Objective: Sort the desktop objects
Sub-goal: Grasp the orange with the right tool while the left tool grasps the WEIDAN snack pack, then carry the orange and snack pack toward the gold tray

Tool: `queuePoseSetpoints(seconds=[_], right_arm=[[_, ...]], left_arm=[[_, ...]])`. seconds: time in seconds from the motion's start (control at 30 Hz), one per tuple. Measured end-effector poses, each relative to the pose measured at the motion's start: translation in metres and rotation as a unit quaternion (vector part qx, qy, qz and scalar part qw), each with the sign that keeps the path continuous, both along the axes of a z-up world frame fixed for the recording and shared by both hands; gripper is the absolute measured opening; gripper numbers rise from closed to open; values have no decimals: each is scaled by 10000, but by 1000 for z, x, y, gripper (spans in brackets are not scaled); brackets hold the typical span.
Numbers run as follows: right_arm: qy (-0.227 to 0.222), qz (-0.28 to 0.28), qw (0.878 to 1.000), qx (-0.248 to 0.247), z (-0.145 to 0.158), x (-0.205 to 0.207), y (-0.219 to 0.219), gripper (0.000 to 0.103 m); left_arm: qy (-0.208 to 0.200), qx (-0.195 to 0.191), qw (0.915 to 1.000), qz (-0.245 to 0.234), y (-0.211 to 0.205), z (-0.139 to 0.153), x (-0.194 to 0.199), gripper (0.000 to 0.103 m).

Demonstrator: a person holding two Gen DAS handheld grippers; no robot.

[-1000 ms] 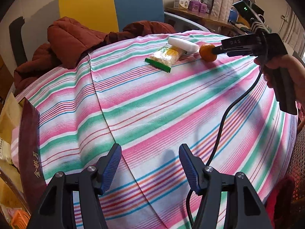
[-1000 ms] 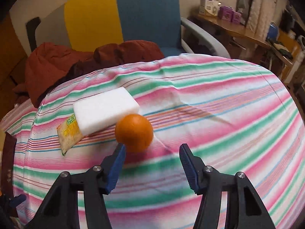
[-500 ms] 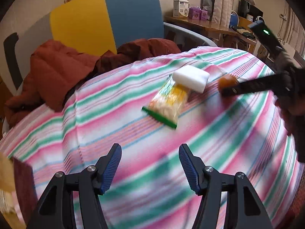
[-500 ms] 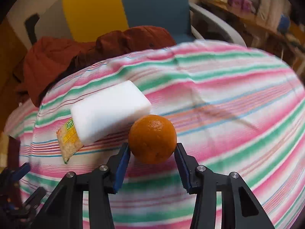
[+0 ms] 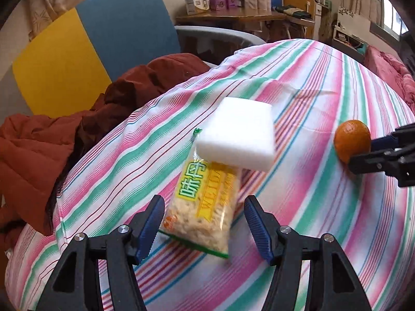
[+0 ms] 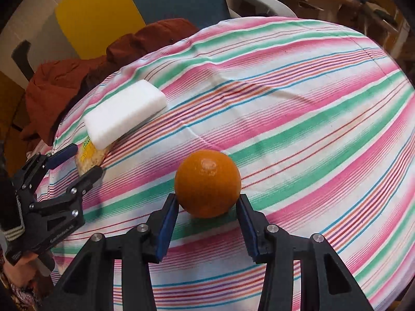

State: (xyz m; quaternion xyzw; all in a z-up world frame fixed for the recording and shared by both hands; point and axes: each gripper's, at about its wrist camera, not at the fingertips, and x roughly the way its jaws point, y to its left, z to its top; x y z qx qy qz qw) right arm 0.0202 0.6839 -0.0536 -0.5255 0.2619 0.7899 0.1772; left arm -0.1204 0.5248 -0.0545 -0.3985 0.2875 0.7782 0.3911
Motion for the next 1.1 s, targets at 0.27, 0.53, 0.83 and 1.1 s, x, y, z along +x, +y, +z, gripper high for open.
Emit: queuePoseSetpoints(seconds=[0.27,0.53,0.83,1.1], right_arm=[[-88,98,9999,12,-5,-5,-4,43],[-96,147,9998,109,-4,-7,-8,42],[-102,450,9989,78,-2,2,-41,21],[187,91,9980,593,23,32,-47,52]], left_arm=[[-292,896,9942,526,-25,-11,-5,50],[-209,984,9923,716,-59,-11,28,49],[-194,1023,9916,762,-100,-8,71,49],[-427,1427,9842,954,-148,-6,94,49]])
